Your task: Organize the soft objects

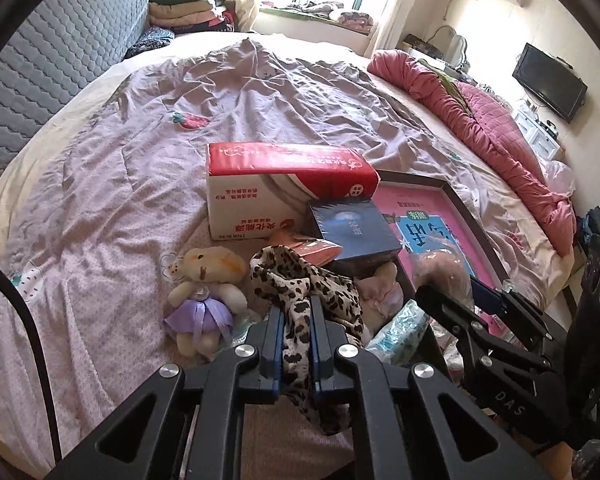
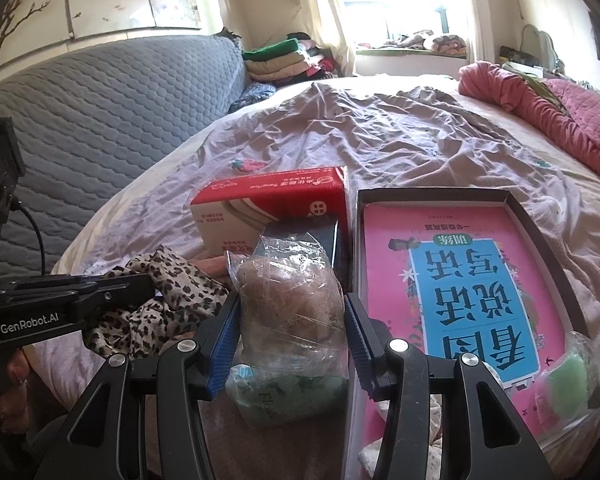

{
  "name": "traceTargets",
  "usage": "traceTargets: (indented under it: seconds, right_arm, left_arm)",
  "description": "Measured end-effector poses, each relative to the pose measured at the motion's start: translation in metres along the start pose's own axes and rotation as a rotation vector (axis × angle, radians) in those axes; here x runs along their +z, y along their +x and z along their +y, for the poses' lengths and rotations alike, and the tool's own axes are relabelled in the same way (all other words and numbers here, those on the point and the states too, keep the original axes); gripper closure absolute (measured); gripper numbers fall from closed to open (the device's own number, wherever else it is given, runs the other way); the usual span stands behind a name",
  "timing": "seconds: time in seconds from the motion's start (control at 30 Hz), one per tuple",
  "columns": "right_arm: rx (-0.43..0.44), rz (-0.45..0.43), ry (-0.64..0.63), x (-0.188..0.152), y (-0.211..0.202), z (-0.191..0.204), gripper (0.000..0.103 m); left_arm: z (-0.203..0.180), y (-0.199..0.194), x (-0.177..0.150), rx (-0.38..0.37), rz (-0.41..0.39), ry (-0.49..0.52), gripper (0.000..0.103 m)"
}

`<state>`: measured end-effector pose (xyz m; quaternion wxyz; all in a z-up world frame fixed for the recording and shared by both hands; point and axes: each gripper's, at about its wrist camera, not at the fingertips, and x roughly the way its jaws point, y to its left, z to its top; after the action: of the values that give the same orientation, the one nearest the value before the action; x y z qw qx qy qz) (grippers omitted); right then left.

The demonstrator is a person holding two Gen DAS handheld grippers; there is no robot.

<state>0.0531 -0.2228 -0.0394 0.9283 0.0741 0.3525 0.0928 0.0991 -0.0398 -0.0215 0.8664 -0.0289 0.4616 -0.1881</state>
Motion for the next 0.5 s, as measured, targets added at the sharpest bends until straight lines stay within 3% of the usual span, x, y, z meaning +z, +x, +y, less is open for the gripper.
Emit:
traceTargets:
  seconds: [0.5]
  right_arm:
    - [-0.005, -0.053, 0.002, 0.005, -0.031, -0.001, 0.051]
  left_arm:
    - [-0.019, -0.035, 0.002, 0.003, -0.064, 0.012, 0.093]
